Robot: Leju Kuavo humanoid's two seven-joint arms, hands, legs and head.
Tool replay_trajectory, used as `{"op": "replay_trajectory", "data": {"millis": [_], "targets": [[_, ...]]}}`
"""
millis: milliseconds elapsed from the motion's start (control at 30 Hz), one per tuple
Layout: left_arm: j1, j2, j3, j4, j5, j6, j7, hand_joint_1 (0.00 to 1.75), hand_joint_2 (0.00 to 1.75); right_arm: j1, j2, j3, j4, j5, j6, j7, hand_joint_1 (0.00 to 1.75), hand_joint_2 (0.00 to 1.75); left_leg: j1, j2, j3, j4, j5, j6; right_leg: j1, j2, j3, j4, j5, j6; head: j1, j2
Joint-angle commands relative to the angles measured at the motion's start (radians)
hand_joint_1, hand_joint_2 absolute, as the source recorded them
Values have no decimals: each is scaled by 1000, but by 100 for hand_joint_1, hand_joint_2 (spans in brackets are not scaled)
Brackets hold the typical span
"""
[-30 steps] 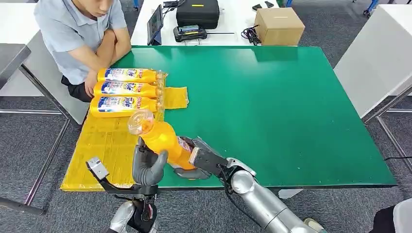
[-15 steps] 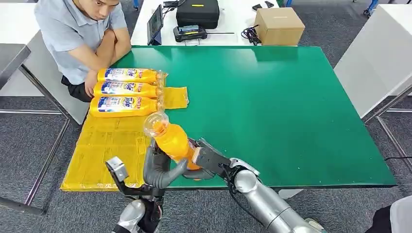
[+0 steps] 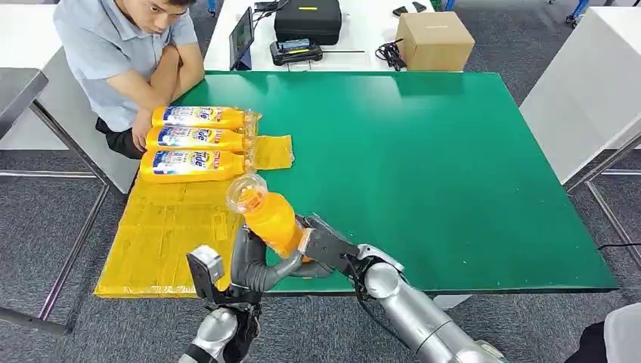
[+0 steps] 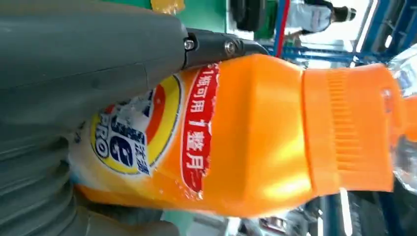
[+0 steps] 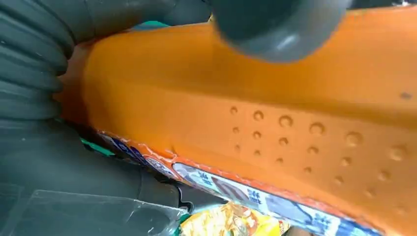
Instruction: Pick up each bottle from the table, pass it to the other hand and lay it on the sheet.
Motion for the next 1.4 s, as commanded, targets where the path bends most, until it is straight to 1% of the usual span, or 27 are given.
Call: {"op": "replay_trajectory", "data": {"millis": [33,100,167,200,233,333,367,400,433,467,500,533,567,600,633,667,833,867,967,1000,1067,1167,1267,1300,1333,1367,1400], "targets": [[-63,-18,20,120,37,-16,39,0,175,-58,1,84,41,22,-6,11,175,175,2,2,4,1,-2,-3,2,1,4,0,-1,-3,0,0],[-61,-23,37,114,84,-57,55,0,175,-58,-1,89,39,26,-7,10,175,175,1,2,2,0,-1,-2,1,1,2,0,0,-2,0,0],[-56,-25,48,106,126,-95,70,0,175,-60,-4,97,37,34,-8,8,175,175,2,3,5,1,-3,-3,2,2,5,0,-2,-4,0,0],[-55,-20,44,102,136,-115,76,0,175,-61,-6,101,37,36,-4,5,175,175,2,2,4,1,-2,-3,2,2,4,0,-1,-3,0,0],[-54,-18,40,97,132,-112,72,0,175,-60,-8,102,35,37,-7,4,175,175,1,2,2,0,-1,-2,1,1,2,0,-1,-2,0,0],[-51,-21,41,91,137,-109,61,0,175,-62,-9,101,32,31,-3,1,175,175,3,3,6,2,-4,-4,4,2,6,1,-3,-5,0,0],[-49,-21,40,86,142,-115,58,12,175,-63,-10,101,33,29,-2,1,175,175,1,1,2,0,-1,-2,1,0,2,0,-1,-2,0,0],[-45,-19,37,73,149,-123,53,110,175,-64,-9,102,37,28,-1,2,175,175,2,2,3,1,-2,-2,2,1,3,0,-1,-3,0,0],[-39,-18,38,55,157,-132,43,175,175,-66,-8,104,43,28,1,2,175,175,1,1,1,0,-1,-1,1,1,1,0,0,-2,0,0],[-34,-15,39,43,180,-160,48,175,175,-67,-8,105,46,28,-1,1,175,175,2,2,3,1,-2,-3,2,1,3,0,-1,-3,0,0],[-30,-12,44,31,200,-180,51,175,175,-67,-9,105,48,29,-3,-1,175,175,1,2,1,0,-1,-2,1,1,1,0,0,-2,0,0],[-21,-8,51,18,239,-220,71,175,175,-65,-13,101,49,26,-4,-5,169,175,2,3,3,1,-2,-3,2,2,3,1,-1,-3,0,0],[-18,-7,54,13,248,-229,71,175,175,-65,-15,100,50,27,-5,-6,157,175,1,2,2,0,-1,-2,1,1,1,0,-1,-2,0,0],[-13,-4,57,3,249,-228,70,175,175,-65,-22,94,50,28,-7,-7,77,175,2,2,3,1,-2,-3,2,2,3,0,-1,-3,0,0],[-9,-3,58,-7,249,-229,69,175,175,-61,-23,87,49,26,-11,-9,5,175,1,2,2,0,-1,-2,2,1,2,0,-1,-2,0,0],[-4,-2,60,-18,250,-229,66,175,175,-55,-23,76,47,21,-8,-12,0,175,2,2,4,1,-2,-3,2,1,4,0,-1,-3,0,0],[-1,-4,68,-39,238,-215,48,175,175,-46,-18,52,46,11,-2,-9,0,175,1,1,3,0,-1,-2,2,1,3,0,-1,-2,0,0],[-1,-4,68,-39,238,-215,48,175,175,-46,-18,52,46,11,-2,-9,0,175,2,2,4,1,-3,-3,3,1,5,0,-2,-4,-1,0],[0,-5,67,-50,236,-214,46,175,175,-42,-14,44,53,6,0,-6,0,175,1,0,2,0,-1,-2,2,0,2,0,-1,-2,0,0],[3,-2,65,-56,236,-214,46,175,175,-37,-11,33,60,6,-8,-7,0,175,3,1,4,1,-2,-3,3,1,4,0,-2,-3,0,0],[3,0,66,-58,236,-214,46,175,175,-36,-15,32,63,5,-7,-7,0,175,1,1,2,0,-1,-2,1,0,2,-1,-1,-2,0,0],[14,1,75,-81,242,-207,47,175,175,-23,-24,12,61,12,-21,-7,0,175,2,1,4,0,-2,-2,2,0,4,0,-1,-3,0,0],[19,10,70,-95,219,-181,55,175,175,-7,-39,-10,54,21,-31,-11,0,175,2,0,3,0,-1,-2,2,-1,3,-1,-1,-2,0,0],[17,11,71,-92,206,-163,56,175,175,0,-43,-18,46,24,-32,-14,0,175,3,0,5,0,-2,-3,3,-1,5,-1,-2,-3,0,0],[12,14,70,-84,165,-115,48,175,175,5,-46,-26,40,31,-39,-15,0,175,2,0,4,0,-2,-2,2,-1,5,-1,-2,-3,0,0],[9,16,71,-80,167,-117,48,175,175,7,-49,-27,36,32,-40,-16,0,175,1,0,3,-1,-1,-2,1,-1,3,-1,-1,-2,0,0],[3,19,72,-72,130,-74,41,175,175,10,-51,-32,31,35,-44,-15,0,175,2,0,5,0,-2,-3,3,0,6,-1,-2,-3,0,0]]}}
